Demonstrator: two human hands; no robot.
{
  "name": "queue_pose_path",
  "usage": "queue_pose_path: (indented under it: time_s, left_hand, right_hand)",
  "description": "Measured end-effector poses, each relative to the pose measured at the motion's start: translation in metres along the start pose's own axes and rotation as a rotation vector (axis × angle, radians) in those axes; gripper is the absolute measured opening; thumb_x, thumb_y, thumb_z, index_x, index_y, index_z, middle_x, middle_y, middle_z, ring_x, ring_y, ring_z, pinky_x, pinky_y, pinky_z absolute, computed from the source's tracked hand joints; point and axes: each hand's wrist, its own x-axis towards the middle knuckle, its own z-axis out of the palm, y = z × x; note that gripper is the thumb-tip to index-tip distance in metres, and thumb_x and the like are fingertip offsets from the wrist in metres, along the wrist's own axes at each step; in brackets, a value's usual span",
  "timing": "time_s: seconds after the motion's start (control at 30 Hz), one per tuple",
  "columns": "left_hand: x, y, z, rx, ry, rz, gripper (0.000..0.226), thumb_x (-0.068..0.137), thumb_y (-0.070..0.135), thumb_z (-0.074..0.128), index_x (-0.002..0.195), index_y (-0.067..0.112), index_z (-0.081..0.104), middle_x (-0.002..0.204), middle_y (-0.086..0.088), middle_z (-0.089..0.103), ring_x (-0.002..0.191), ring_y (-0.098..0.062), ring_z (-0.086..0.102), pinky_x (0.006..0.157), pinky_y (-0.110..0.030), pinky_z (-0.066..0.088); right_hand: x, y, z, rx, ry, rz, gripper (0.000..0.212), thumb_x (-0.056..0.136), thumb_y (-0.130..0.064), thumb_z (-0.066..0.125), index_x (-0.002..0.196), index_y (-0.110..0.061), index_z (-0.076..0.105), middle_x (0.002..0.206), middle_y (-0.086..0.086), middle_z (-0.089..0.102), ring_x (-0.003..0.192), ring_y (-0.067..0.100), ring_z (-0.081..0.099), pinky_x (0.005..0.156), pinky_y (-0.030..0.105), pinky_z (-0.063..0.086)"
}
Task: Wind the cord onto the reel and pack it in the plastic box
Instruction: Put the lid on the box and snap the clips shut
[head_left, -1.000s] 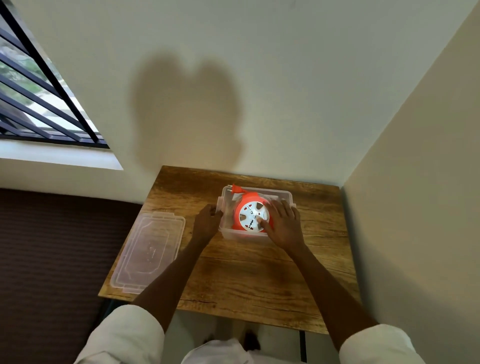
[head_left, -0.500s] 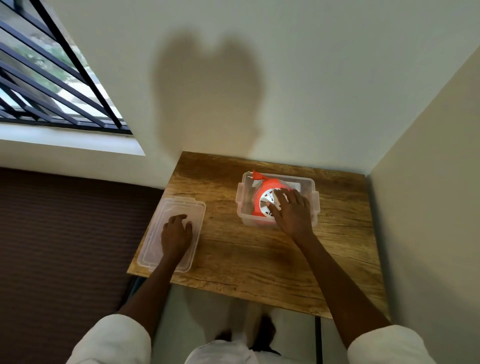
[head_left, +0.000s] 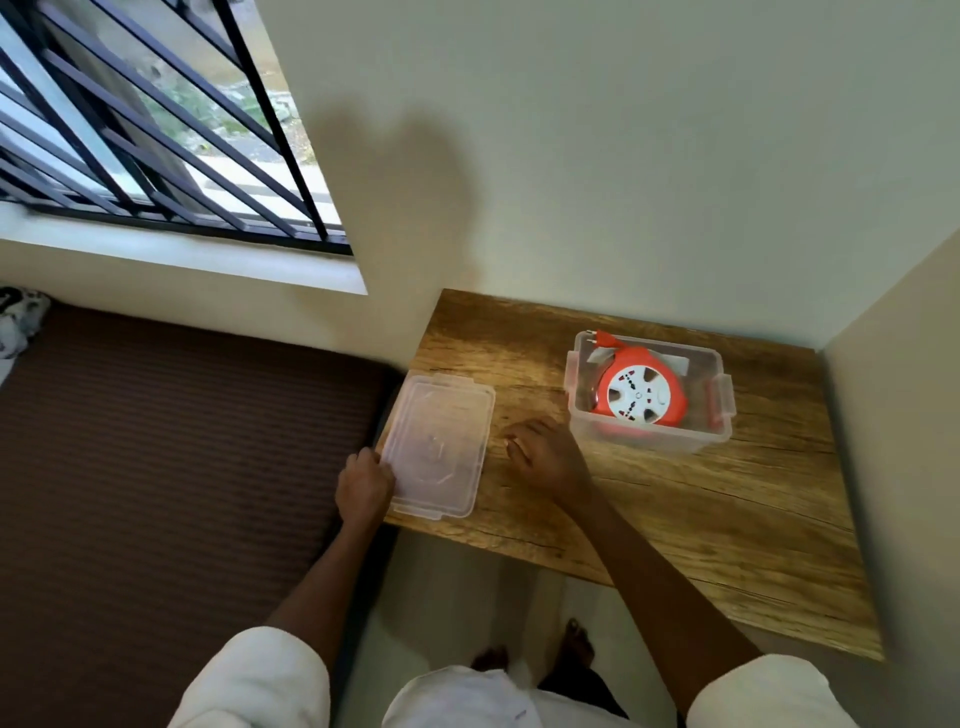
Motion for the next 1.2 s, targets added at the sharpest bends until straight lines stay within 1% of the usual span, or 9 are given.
queue_pose_path:
  time_s: [0.27,0.43,0.53,0.67,0.77,0.87,0.93,1.07,1.2]
  left_hand:
    - [0.015,0.004,-0.011,-0.234,0.017,0.043,0.01,0.098,0.022,0.054,0.099,0.015,0.061,0.097,-0.004,0.064,0.087,-0.021,0.062,0.081,-0.046,0.057]
    - [0.036,0.032,-0.032,-0.328,-0.016,0.33,0.018,0.097,0.019,0.057,0.11,0.011,0.066,0.103,-0.004,0.067,0.095,-0.021,0.064,0.084,-0.044,0.057]
    - [0.044,0.067,-0.043,-0.334,-0.087,0.506,0.019,0.096,0.017,0.06,0.111,0.01,0.069,0.105,-0.004,0.07,0.095,-0.019,0.065,0.086,-0.041,0.057]
    - [0.046,0.116,-0.05,-0.233,-0.203,0.633,0.024,0.098,0.015,0.057,0.114,0.006,0.072,0.114,-0.009,0.07,0.103,-0.023,0.064,0.09,-0.035,0.049]
    - [0.049,0.138,-0.046,-0.16,-0.245,0.701,0.023,0.097,0.017,0.058,0.11,0.006,0.073,0.114,-0.011,0.071,0.105,-0.028,0.064,0.087,-0.031,0.047]
    - [0.046,0.154,-0.037,-0.179,-0.258,0.718,0.021,0.097,0.015,0.06,0.108,0.005,0.074,0.111,-0.011,0.071,0.103,-0.028,0.064,0.082,-0.027,0.044]
    - [0.042,0.166,-0.033,-0.192,-0.261,0.731,0.021,0.096,0.016,0.061,0.109,0.006,0.074,0.113,-0.01,0.071,0.103,-0.027,0.064,0.084,-0.029,0.046]
    - [0.038,0.183,-0.026,-0.29,-0.302,0.7,0.02,0.096,0.018,0.063,0.109,0.009,0.075,0.11,-0.007,0.072,0.098,-0.02,0.064,0.084,-0.029,0.048]
    - [0.036,0.184,-0.019,-0.577,-0.288,0.57,0.027,0.095,0.034,0.064,0.119,0.023,0.07,0.111,0.004,0.071,0.1,-0.015,0.066,0.082,-0.035,0.056]
  right_hand:
    - [-0.01,-0.009,-0.004,0.231,0.018,0.206,0.027,0.103,-0.032,0.053,0.122,-0.022,0.069,0.121,-0.004,0.071,0.104,0.017,0.066,0.083,0.024,0.048]
    - [-0.001,0.0,-0.033,0.448,0.268,0.315,0.032,0.103,-0.021,0.054,0.134,-0.021,0.059,0.132,0.001,0.065,0.116,0.02,0.063,0.092,0.032,0.052]
    - [0.006,0.014,-0.055,0.327,0.348,0.223,0.055,0.098,-0.008,0.057,0.147,-0.027,0.041,0.148,0.0,0.049,0.129,0.017,0.052,0.098,0.036,0.05]
    - [0.003,0.03,-0.071,0.293,0.352,0.267,0.053,0.098,-0.036,0.062,0.145,-0.029,0.041,0.151,-0.003,0.047,0.131,0.015,0.051,0.1,0.039,0.046]
    - [-0.01,0.038,-0.081,0.654,0.417,0.406,0.037,0.101,-0.034,0.056,0.137,-0.025,0.055,0.13,-0.006,0.065,0.117,0.018,0.063,0.09,0.033,0.053]
    - [-0.023,0.05,-0.093,1.201,0.454,0.681,0.042,0.104,-0.046,0.044,0.127,-0.017,0.064,0.108,0.008,0.075,0.094,0.033,0.072,0.075,0.044,0.059]
    - [-0.031,0.059,-0.1,1.344,0.387,0.721,0.055,0.101,-0.059,0.04,0.126,-0.016,0.063,0.11,0.014,0.074,0.088,0.034,0.071,0.07,0.044,0.059]
    - [-0.036,0.067,-0.113,1.226,0.328,0.642,0.04,0.094,-0.043,0.065,0.122,-0.015,0.067,0.113,0.016,0.073,0.089,0.034,0.073,0.067,0.04,0.059]
    - [-0.026,0.071,-0.11,1.252,0.401,0.613,0.034,0.095,-0.034,0.066,0.122,-0.013,0.068,0.111,0.016,0.074,0.094,0.034,0.073,0.068,0.04,0.06]
